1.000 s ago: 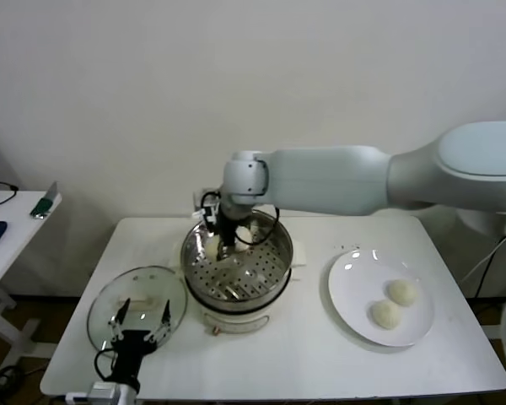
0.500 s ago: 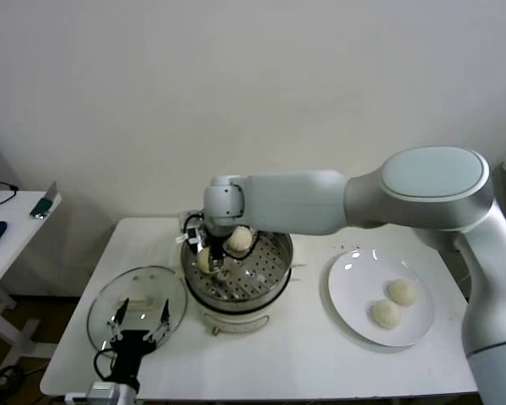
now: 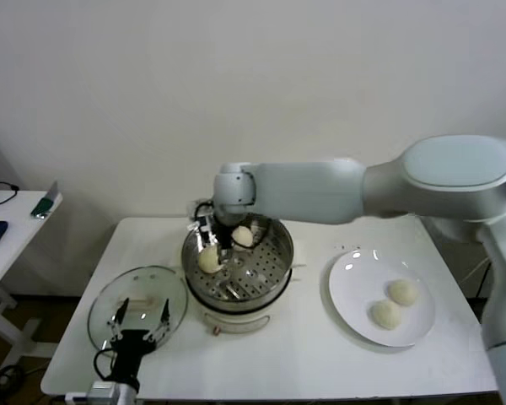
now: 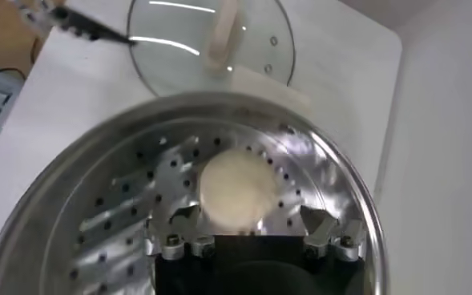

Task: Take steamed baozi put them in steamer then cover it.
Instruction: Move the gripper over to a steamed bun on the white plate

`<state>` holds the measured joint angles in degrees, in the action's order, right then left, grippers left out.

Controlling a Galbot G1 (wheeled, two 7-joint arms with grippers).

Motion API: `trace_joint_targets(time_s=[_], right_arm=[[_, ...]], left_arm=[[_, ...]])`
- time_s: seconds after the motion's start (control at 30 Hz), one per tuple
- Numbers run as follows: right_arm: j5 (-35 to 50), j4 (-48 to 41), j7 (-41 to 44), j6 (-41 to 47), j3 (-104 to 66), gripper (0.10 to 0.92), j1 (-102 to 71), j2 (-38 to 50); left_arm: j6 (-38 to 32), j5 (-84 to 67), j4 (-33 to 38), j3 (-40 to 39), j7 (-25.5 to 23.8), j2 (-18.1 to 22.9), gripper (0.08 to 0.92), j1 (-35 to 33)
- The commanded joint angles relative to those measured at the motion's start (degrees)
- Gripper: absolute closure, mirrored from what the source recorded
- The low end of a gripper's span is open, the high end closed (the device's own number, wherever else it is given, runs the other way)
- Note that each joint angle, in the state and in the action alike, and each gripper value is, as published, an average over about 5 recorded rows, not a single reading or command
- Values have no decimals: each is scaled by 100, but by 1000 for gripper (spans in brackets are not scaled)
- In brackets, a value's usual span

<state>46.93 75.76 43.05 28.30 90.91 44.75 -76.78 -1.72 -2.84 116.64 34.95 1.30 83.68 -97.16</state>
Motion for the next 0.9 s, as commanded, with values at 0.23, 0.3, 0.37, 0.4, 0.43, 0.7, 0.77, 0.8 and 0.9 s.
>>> trace_joint_targets(time_s=[0.23, 0.3, 0.37, 0.4, 0.43, 0.7, 0.77, 0.8, 0.9], right_arm=[[-780, 2302, 1095, -880, 1565, 203, 1988, 3805], [-1181, 2371, 1109, -963, 1829, 203, 1861, 4237], [-1542, 2330, 1087, -1006, 1953, 203, 1595, 4607], [-1691, 2289, 1073, -1018, 1974, 203, 1440, 4761], [-1832, 2223, 1065, -1026, 1929, 203, 1235, 4900], [-2631, 1517, 1089, -1085, 684, 203, -724, 5409], [-2748, 1400, 1069, -1064, 341, 203, -1142, 5417], [-2799, 1351, 1053, -1049, 183, 203, -1338, 5417], [-2929, 1199, 1002, -1007, -202, 203, -1805, 5391]], left_arm=[[50, -43, -154, 16, -30, -21, 177, 168], [58, -37, -182, -1, -34, -17, 177, 203], [59, -35, -194, -12, -37, -11, 177, 220], [59, -35, -196, -15, -38, -8, 177, 225], [58, -35, -198, -16, -38, -2, 177, 228], [53, -28, -181, 28, -34, 28, 177, 218], [51, -25, -187, 39, -32, 36, 177, 211], [48, -23, -191, 42, -31, 40, 177, 207], [39, -10, -205, 41, -30, 56, 177, 194]])
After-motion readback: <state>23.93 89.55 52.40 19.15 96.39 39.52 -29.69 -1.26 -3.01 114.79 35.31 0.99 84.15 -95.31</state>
